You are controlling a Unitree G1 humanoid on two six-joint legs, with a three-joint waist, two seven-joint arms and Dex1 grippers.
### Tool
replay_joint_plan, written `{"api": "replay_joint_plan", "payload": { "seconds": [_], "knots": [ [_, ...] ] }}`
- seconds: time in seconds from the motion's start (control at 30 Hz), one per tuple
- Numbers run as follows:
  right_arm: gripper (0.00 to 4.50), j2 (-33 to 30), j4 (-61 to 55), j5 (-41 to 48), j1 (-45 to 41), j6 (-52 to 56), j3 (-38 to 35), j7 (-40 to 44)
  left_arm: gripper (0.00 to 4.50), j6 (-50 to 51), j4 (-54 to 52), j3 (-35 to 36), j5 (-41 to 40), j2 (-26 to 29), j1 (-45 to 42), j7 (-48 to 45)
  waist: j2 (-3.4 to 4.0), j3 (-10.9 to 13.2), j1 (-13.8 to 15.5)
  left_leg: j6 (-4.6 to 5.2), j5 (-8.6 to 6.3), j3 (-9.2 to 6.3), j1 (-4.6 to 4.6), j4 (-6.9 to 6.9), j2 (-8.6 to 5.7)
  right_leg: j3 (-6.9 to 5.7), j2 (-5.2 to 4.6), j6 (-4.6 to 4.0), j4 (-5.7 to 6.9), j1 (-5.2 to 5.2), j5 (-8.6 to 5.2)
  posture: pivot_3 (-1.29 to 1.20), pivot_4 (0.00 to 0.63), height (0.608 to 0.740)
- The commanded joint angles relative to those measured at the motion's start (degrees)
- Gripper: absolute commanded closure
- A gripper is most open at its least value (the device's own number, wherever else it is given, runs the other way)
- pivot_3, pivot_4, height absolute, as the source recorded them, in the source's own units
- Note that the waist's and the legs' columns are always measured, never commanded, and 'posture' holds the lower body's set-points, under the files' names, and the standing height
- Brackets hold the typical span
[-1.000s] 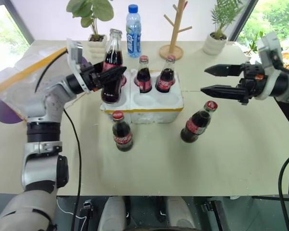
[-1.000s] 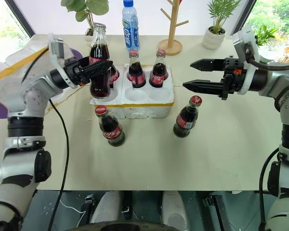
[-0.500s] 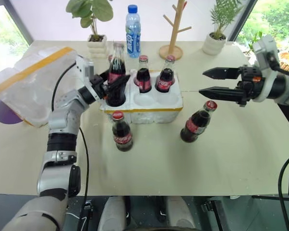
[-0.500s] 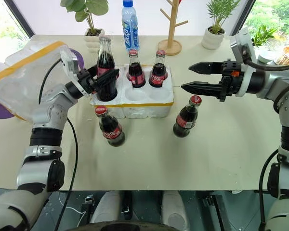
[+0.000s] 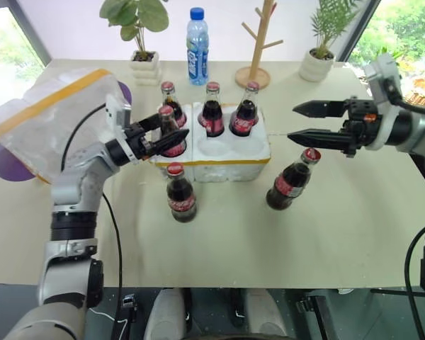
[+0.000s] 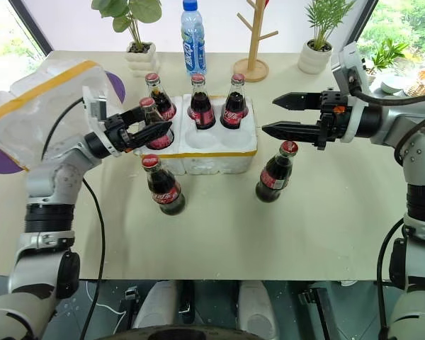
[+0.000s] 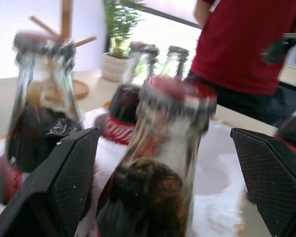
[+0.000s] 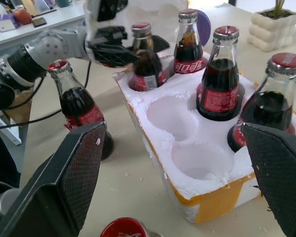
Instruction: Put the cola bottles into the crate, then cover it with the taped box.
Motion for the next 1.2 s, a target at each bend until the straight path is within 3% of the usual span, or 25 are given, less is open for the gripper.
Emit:
{"api": "replay_joint_plan", "payload": {
  "seconds": [0.03,0.27,0.4,0.53,0.7,0.87,1.07,1.2],
  "knots": [
    [0.00,-1.53,2.14,-2.07,-4.20,-2.75,0.39,2.26,0.07,6.29,-4.24,3.44,-5.53,6.50,-3.63,-3.76,0.01,0.00,-0.17,0.00,0.00,0.00,0.00,0.00,0.01,0.00,0.02,0.00,0.00,-0.01,0.00,0.00,0.150,0.740],
    [0.00,-1.55,2.54,-4.92,-8.54,-4.86,2.13,4.49,0.07,16.77,-5.30,5.82,-13.54,20.54,-7.07,-14.33,0.01,0.01,-1.03,0.01,-0.01,0.00,0.01,-0.03,0.02,0.00,0.03,0.00,-0.01,-0.01,-0.01,0.00,0.150,0.740],
    [0.00,-3.27,-5.15,-0.48,-7.81,0.15,-0.14,5.05,0.07,19.12,-7.65,4.48,-15.09,27.75,-4.11,-22.74,0.06,0.04,-1.15,0.01,-0.01,0.04,0.00,-0.06,0.03,0.01,0.02,-0.01,-0.01,-0.06,-0.02,0.00,0.150,0.740],
    [0.00,-5.97,-14.29,6.99,-4.35,7.71,-5.44,3.22,0.07,17.19,-8.43,2.50,-12.94,30.13,-1.35,-25.98,0.08,0.03,-0.74,0.00,-0.01,0.01,0.01,-0.14,0.04,-0.01,0.02,-0.03,-0.02,-0.06,-0.04,0.00,0.150,0.740],
    [0.00,-8.27,-26.13,18.20,5.11,18.16,-14.47,-2.89,0.07,15.82,-8.52,0.91,-11.72,29.95,-0.49,-27.70,0.00,0.03,-0.84,0.01,-0.01,0.02,0.01,-0.10,0.03,0.01,-0.07,-0.01,-0.06,-0.01,-0.03,0.00,0.150,0.740],
    [0.00,-5.38,-39.62,30.08,20.10,24.05,-21.81,-15.16,0.07,13.24,-7.95,-2.28,-9.05,30.22,0.28,-31.15,-0.01,0.01,-0.90,0.00,-0.01,-0.09,0.02,-0.13,0.03,-0.01,-0.03,-0.01,-0.05,0.00,-0.03,0.00,0.150,0.740],
    [0.00,1.06,-49.65,20.34,36.36,17.48,-15.11,-27.84,0.07,9.07,-5.83,-4.74,-5.72,32.54,1.53,-34.62,-0.07,-0.03,-1.06,0.00,-0.01,-0.20,0.06,-0.11,0.00,0.03,0.01,-0.01,-0.05,0.02,-0.04,0.00,0.150,0.740],
    [0.00,7.04,-51.70,14.69,41.20,12.26,-7.37,-33.44,0.07,7.63,-6.12,-5.10,-6.79,34.81,3.29,-34.74,-0.07,-0.03,-1.04,0.01,-0.01,-0.25,0.06,-0.10,0.02,0.04,0.05,-0.02,-0.05,0.02,-0.05,0.00,0.150,0.740]
  ]
}}
